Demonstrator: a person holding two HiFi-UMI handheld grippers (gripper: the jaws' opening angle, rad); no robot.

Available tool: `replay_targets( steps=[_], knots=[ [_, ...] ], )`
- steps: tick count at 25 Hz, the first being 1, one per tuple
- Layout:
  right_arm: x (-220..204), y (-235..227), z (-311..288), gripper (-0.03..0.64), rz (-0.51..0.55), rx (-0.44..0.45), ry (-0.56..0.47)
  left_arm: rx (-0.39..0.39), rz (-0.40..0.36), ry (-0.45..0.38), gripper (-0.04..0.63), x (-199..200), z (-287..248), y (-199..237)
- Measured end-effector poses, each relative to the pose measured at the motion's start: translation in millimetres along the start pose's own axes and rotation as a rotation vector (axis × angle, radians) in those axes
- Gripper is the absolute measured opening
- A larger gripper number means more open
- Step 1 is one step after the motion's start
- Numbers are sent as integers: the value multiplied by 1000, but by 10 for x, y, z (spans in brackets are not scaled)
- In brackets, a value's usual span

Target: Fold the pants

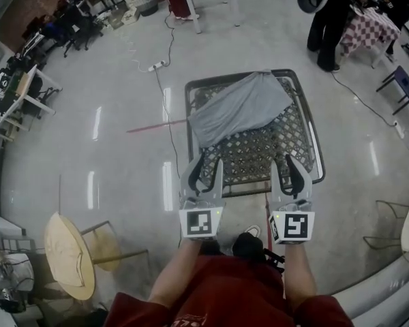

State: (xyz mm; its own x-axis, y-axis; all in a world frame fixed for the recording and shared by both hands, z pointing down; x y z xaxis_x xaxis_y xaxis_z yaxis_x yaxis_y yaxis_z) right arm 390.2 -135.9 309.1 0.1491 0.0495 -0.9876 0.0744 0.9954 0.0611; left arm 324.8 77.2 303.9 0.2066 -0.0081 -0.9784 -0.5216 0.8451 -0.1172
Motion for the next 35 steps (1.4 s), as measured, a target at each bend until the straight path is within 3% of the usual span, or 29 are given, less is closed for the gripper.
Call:
replay_targets(
  steps=[8, 14, 18, 23, 29, 35],
  knots=[
    [1, 770, -385, 110, 37, 4, 9, -25, -1, -10, 150, -108, 169, 897],
    [-17, 1685, -891, 110, 75, -9, 34, -124, -56, -33, 150, -183, 226, 1909],
    [-17, 2212, -1220, 110, 87, -12, 47, -139, -26, -41, 150, -249, 248, 2547],
    [-17, 2637, -1510, 110, 107, -11, 64, -169, -30, -49, 150, -319, 248, 3023],
    [-37, 2948, -1881, 110, 114, -13, 62, -208, -30, -44, 150, -384, 134, 3416],
    [-58, 2841, -2257, 110, 121, -55, 52, -265, -57, -84, 150, -250, -329, 3635]
  ],
)
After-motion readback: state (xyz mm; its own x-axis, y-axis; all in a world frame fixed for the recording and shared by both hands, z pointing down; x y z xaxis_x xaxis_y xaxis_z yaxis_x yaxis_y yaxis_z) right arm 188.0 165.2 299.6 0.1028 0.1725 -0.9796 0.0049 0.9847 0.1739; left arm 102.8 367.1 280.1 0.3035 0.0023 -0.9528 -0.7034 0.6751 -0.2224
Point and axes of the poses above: the fingertips, and each gripper's own axes: z backward along the fingers, y to its left, x out of its top, the point moved 9 cm from there along z, backward along the fingers, and after that the axes turned 9 degrees about -y, right-handed, at the moved point
